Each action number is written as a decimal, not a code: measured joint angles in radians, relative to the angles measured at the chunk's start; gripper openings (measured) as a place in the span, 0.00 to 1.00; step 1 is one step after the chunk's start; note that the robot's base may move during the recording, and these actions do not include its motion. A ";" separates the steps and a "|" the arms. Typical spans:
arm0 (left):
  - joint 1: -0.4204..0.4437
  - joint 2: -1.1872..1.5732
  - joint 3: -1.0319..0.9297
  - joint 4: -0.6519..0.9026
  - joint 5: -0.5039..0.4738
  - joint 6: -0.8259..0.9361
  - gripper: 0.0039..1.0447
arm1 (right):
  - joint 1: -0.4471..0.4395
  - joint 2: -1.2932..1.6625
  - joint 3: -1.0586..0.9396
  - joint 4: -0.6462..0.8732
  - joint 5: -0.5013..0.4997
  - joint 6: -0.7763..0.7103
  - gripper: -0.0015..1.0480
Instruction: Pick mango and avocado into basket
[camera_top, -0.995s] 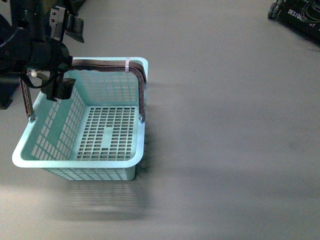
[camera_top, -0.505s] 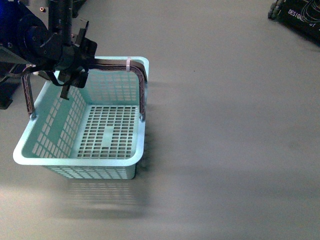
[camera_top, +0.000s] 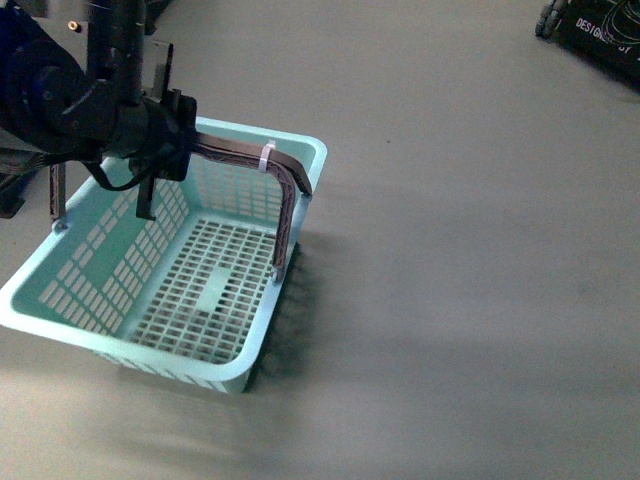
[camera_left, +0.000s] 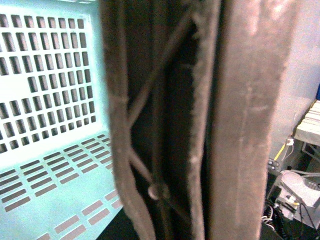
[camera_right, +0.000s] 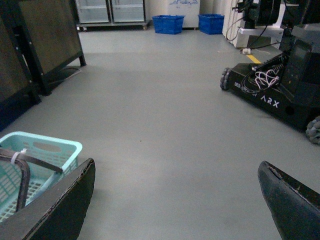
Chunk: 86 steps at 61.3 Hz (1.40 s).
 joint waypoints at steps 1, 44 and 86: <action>0.000 -0.025 -0.026 0.003 0.004 -0.012 0.15 | 0.000 0.000 0.000 0.000 0.000 0.000 0.92; 0.061 -1.165 -0.388 -0.431 -0.027 -0.096 0.15 | 0.000 0.000 0.000 0.000 0.000 0.000 0.92; 0.061 -1.178 -0.388 -0.438 -0.024 -0.097 0.14 | 0.000 0.000 0.000 0.000 0.000 0.000 0.92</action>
